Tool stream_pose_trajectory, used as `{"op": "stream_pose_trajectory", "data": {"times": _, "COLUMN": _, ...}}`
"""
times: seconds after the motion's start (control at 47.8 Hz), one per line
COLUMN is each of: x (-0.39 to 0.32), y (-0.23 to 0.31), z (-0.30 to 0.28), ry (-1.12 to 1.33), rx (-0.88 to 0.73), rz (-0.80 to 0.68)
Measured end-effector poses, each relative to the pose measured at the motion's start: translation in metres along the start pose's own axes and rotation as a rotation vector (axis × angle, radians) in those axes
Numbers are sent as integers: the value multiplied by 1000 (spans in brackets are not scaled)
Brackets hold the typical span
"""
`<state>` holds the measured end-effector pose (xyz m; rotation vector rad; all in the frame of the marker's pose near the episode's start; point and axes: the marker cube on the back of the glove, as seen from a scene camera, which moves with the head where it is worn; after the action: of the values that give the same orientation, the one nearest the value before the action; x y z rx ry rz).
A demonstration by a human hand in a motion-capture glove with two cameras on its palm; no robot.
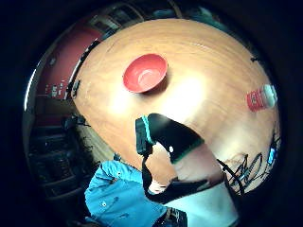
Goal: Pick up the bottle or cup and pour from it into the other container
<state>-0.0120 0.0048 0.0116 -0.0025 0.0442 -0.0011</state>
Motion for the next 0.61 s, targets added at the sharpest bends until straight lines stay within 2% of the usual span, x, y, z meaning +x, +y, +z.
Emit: {"op": "stream_pose_trajectory", "data": {"times": 0.606, "x": 17, "y": 11, "z": 6, "ry": 0, "rx": 1, "rz": 12}}
